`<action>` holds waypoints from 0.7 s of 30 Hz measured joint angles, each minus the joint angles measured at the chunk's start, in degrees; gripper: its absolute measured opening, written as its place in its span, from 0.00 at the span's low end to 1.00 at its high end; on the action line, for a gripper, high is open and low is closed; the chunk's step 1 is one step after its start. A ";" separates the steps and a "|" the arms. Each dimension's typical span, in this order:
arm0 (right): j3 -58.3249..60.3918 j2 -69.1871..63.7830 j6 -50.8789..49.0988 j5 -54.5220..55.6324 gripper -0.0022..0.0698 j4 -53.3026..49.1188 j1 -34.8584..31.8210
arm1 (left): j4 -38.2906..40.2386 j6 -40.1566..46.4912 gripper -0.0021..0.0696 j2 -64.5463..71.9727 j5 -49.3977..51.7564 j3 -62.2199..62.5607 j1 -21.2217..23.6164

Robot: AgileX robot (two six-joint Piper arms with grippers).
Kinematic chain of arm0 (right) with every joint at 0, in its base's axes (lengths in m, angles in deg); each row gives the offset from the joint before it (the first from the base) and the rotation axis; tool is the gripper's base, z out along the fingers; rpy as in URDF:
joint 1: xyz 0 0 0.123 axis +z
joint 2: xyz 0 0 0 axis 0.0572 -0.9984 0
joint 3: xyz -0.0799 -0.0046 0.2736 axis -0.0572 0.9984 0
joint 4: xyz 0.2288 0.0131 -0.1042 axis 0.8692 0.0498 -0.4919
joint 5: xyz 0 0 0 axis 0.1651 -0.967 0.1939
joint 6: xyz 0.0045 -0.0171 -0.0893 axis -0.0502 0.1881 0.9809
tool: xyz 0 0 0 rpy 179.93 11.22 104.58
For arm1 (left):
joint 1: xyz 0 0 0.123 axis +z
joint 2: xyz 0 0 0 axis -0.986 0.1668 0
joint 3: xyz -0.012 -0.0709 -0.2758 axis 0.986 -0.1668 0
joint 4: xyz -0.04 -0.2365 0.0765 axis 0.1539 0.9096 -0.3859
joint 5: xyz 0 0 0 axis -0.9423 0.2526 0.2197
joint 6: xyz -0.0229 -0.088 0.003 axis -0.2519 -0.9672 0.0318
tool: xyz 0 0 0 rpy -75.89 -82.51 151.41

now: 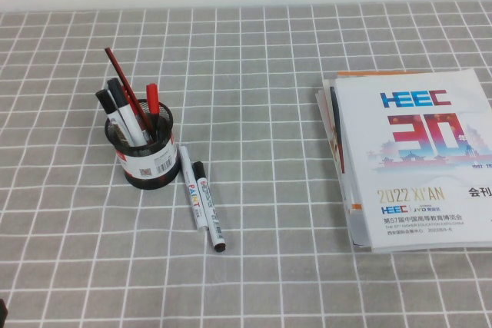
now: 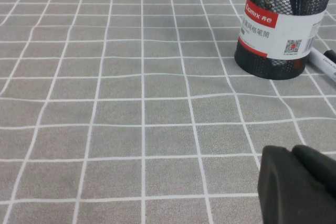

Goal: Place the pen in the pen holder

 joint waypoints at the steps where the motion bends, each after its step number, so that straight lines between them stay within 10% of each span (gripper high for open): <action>1: 1.10 0.69 -0.30 1.40 0.01 -0.08 -0.60 | 0.00 0.00 0.02 0.00 0.00 0.00 0.00; 21: 30.43 15.98 -0.92 35.16 0.01 8.90 -39.03 | 0.00 0.00 0.02 0.00 0.00 0.00 0.00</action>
